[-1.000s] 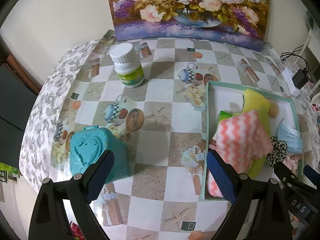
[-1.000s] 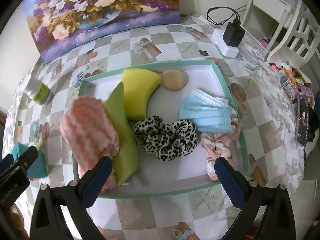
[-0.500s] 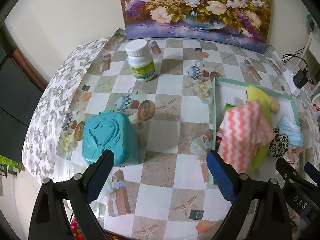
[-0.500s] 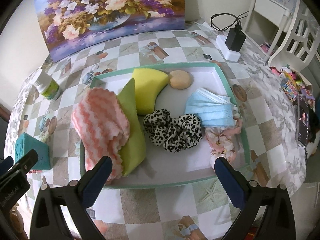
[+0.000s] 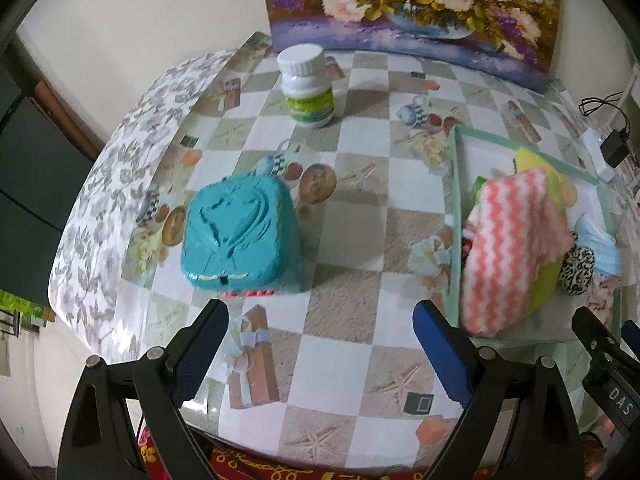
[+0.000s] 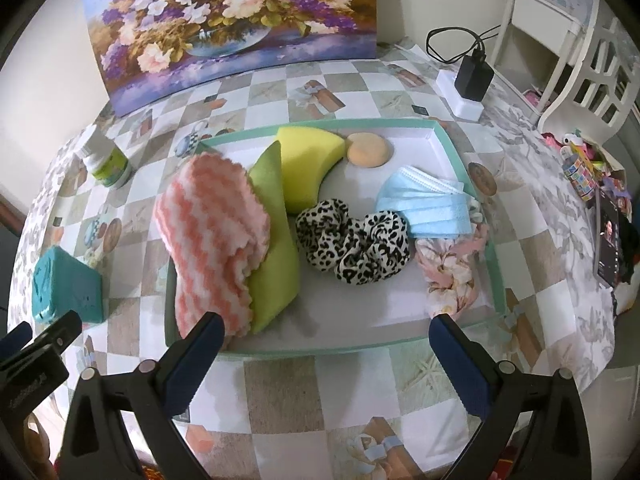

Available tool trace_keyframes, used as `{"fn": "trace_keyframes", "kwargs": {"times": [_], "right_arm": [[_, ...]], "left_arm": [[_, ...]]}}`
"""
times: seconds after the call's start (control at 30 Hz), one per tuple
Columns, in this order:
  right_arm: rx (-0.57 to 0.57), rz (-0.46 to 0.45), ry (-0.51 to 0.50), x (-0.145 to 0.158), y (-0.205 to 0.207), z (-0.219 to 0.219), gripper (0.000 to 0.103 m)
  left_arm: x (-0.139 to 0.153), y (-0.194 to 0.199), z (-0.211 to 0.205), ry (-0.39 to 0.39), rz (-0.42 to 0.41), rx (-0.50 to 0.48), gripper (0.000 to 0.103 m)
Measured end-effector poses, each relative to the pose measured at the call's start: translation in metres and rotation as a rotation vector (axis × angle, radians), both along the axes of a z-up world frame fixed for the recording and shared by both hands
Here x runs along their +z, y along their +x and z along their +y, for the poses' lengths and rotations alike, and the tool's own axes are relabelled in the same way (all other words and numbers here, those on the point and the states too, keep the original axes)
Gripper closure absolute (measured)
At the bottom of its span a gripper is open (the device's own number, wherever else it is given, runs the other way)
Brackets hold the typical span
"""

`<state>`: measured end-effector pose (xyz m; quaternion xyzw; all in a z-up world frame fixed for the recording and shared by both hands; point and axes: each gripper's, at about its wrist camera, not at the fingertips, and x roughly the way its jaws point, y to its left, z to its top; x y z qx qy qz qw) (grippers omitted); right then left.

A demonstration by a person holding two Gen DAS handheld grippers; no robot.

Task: Organize soft objects

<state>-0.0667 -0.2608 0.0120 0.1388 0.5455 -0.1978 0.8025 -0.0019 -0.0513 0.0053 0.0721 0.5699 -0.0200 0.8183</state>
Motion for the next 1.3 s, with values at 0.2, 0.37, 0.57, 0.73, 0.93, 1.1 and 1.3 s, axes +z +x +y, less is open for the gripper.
{"fn": "trace_keyframes", "kwargs": {"times": [0.2,0.37,0.57,0.73,0.93,1.1,1.3], "right_arm": [[0.015,0.007,-0.008,-0.002,-0.004,0.007,0.000],[0.023,0.006,-0.012,-0.002,-0.008,0.010,0.000],[0.029,0.007,-0.019,-0.002,-0.012,0.013,0.000],[0.035,0.004,-0.024,-0.001,-0.014,0.015,0.000],[0.036,0.005,-0.026,-0.001,-0.013,0.016,0.000],[0.036,0.004,-0.026,-0.001,-0.014,0.016,0.000],[0.036,0.003,-0.027,-0.001,-0.013,0.015,0.000]], "left_arm": [[-0.006,-0.004,0.010,0.004,0.018,0.024,0.009],[-0.008,-0.007,0.016,0.003,0.025,0.032,0.009],[-0.010,-0.010,0.021,-0.002,0.030,0.038,0.009],[-0.010,-0.010,0.024,-0.008,0.032,0.044,0.009],[-0.013,-0.009,0.023,-0.007,0.041,0.042,0.009],[-0.015,-0.009,0.023,-0.010,0.050,0.040,0.009],[-0.016,-0.009,0.023,-0.013,0.055,0.041,0.009]]}}
